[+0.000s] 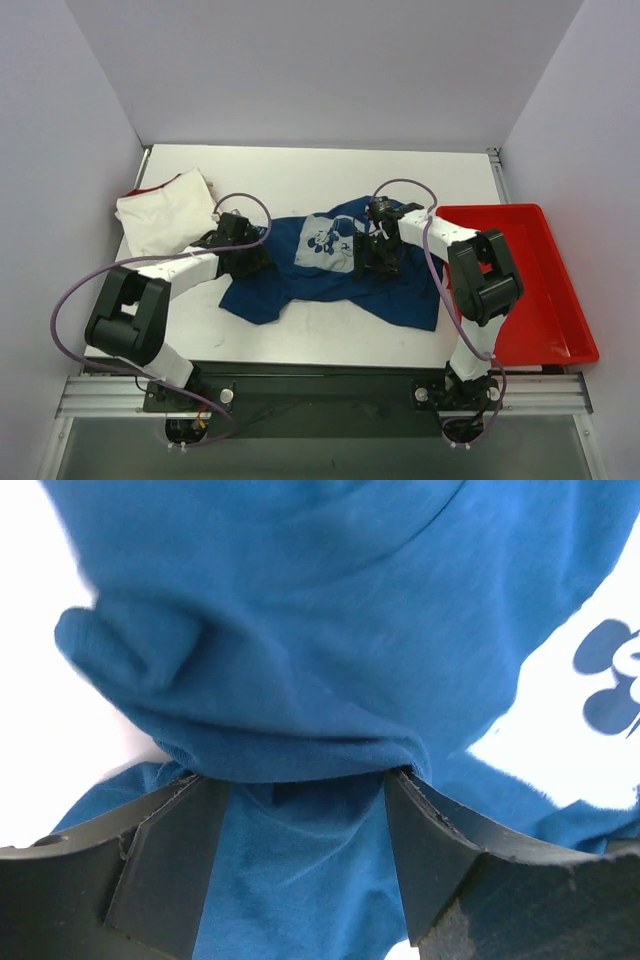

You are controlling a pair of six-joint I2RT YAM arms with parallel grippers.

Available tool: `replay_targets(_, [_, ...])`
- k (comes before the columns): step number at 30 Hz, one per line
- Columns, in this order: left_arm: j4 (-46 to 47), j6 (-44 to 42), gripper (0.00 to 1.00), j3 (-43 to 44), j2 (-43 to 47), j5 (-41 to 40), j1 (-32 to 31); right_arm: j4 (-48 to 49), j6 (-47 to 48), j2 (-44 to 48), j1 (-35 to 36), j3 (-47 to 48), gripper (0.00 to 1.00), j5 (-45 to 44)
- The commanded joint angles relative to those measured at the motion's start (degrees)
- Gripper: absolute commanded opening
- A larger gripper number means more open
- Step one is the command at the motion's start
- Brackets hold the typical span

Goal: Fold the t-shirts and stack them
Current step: Flatten out the tshirt

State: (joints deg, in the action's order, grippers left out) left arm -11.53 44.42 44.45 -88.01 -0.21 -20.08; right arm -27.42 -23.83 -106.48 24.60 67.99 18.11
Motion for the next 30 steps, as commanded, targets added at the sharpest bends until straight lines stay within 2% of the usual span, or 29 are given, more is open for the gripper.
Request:
replay_targets(1, [0.8,-5.0,0.74,7.2,-5.0,0.2,0.0,-2.8,0.7,-1.0,-1.4,3.2,0.61,-1.8])
replay_targets(4, [-1.9,-5.8,0.74,9.7,-5.5,0.2,-0.2,-3.4,0.9,-1.5,-1.7,4.5,0.61,-1.3])
replay_targets(7, [-3.1,-6.0,0.75,8.9,-0.8,-0.4,-0.3,-3.9,1.2,-1.8,-1.8,5.4,0.61,-0.2])
replay_targets(12, [-8.8,-5.8,0.78,3.4,14.3,-5.1,0.2,-4.4,1.2,-1.7,-2.0,6.5,0.61,1.6])
replay_targets(16, [-18.3,-2.9,0.77,-2.2,23.0,-11.5,1.8,-4.7,1.1,-1.5,-2.0,6.7,0.61,2.3])
replay_targets(20, [-23.1,-2.6,0.66,-6.8,26.2,-13.9,2.6,-5.3,1.0,-0.6,-2.5,6.7,0.61,2.4])
replay_targets(25, [-25.6,-1.4,0.52,-9.2,25.3,-17.2,2.8,-5.7,0.8,0.9,-3.0,5.9,0.61,2.8])
replay_targets(30, [-24.2,-1.4,0.50,-10.2,24.9,-18.1,3.7,-5.6,0.8,1.7,-3.1,4.9,0.61,2.9])
